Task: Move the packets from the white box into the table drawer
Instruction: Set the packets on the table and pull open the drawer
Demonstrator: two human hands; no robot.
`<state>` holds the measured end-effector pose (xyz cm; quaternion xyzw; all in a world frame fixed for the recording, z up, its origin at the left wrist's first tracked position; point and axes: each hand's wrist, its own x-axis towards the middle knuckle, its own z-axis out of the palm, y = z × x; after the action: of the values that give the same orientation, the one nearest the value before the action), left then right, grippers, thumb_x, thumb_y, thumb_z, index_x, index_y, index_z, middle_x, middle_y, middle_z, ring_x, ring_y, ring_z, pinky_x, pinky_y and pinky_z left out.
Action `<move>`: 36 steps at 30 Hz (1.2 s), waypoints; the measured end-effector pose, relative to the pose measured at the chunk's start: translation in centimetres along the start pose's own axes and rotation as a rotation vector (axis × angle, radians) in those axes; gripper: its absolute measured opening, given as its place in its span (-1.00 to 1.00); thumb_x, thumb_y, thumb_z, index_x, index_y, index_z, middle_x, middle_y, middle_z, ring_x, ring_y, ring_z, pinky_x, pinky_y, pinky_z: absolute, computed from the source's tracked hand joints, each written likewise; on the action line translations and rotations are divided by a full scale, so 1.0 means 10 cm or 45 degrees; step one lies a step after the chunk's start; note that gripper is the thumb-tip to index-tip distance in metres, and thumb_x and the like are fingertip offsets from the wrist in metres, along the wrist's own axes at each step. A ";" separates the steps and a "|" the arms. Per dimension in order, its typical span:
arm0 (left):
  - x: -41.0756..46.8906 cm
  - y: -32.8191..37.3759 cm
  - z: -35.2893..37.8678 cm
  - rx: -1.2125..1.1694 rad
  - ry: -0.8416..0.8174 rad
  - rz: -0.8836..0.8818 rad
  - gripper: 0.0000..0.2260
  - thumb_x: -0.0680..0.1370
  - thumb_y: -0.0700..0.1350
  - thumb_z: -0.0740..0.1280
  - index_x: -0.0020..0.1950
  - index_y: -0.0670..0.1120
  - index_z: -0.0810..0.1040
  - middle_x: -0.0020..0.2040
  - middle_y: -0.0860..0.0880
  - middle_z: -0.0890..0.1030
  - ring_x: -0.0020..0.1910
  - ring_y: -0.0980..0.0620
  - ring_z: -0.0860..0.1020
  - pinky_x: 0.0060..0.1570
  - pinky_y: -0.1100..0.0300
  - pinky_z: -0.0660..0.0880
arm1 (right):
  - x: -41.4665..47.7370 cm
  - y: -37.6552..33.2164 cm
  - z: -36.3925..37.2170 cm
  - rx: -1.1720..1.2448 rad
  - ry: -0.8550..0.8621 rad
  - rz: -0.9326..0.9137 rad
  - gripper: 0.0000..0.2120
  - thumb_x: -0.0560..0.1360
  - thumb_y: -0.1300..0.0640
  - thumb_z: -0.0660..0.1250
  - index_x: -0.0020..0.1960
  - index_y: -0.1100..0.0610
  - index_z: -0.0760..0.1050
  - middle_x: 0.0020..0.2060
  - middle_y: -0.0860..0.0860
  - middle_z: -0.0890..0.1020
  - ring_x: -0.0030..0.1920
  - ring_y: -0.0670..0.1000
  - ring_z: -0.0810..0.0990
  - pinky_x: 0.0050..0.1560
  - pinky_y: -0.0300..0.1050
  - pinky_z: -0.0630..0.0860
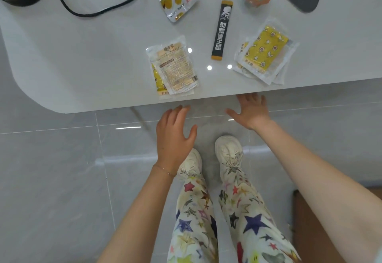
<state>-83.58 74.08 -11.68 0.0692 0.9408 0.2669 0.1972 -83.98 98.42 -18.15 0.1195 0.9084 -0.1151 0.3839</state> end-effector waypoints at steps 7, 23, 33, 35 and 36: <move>-0.03 0.03 -0.04 0.036 0.038 0.025 -0.56 0.54 0.05 0.33 0.39 -0.02 0.42 0.31 0.00 0.51 0.33 -0.06 0.40 0.30 -0.02 0.38 | 0.00 -0.05 0.05 -0.011 0.008 0.037 -0.28 0.49 -0.35 0.11 0.53 -0.03 0.06 0.54 0.01 0.05 0.54 0.11 -0.05 0.44 0.22 0.10; -0.31 0.14 -0.30 0.001 0.032 -0.103 -0.57 0.55 0.06 0.30 0.41 0.00 0.40 0.31 0.01 0.51 0.32 -0.03 0.42 0.32 -0.02 0.39 | -1.20 0.02 0.88 -0.050 -0.451 0.185 -0.21 0.48 -0.43 -0.02 0.55 0.02 0.05 0.53 0.06 0.16 0.53 0.10 0.07 0.49 0.23 -0.03; -0.40 0.16 -0.42 -0.014 0.008 -0.176 -0.55 0.57 0.06 0.30 0.44 0.02 0.35 0.33 0.03 0.50 0.33 -0.01 0.40 0.30 0.10 0.33 | -1.63 -0.06 0.76 -0.036 -0.340 0.027 -0.30 0.47 -0.41 0.03 0.46 -0.01 0.23 0.38 0.07 0.40 0.40 0.09 0.33 0.33 0.13 0.36; -0.37 0.15 -0.47 -0.032 0.038 -0.191 -0.55 0.57 0.05 0.31 0.44 0.01 0.36 0.33 0.02 0.50 0.33 -0.01 0.40 0.31 0.09 0.34 | -1.68 -0.15 0.62 0.031 -0.239 -0.046 -0.35 0.47 -0.41 0.01 0.35 0.00 0.39 0.19 0.00 0.57 0.19 0.01 0.51 0.13 0.00 0.51; -0.35 0.16 -0.50 -0.053 0.058 -0.201 -0.55 0.57 0.05 0.31 0.44 0.00 0.36 0.34 0.02 0.50 0.33 -0.01 0.40 0.32 0.07 0.35 | -1.69 -0.18 0.51 0.093 -0.186 -0.062 -0.36 0.47 -0.42 -0.01 0.29 -0.01 0.45 0.12 -0.04 0.61 0.11 -0.04 0.55 0.09 -0.04 0.53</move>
<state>-82.38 72.20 -5.73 -0.0155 0.9418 0.2714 0.1976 -69.65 93.03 -9.20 0.1026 0.8758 -0.1660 0.4415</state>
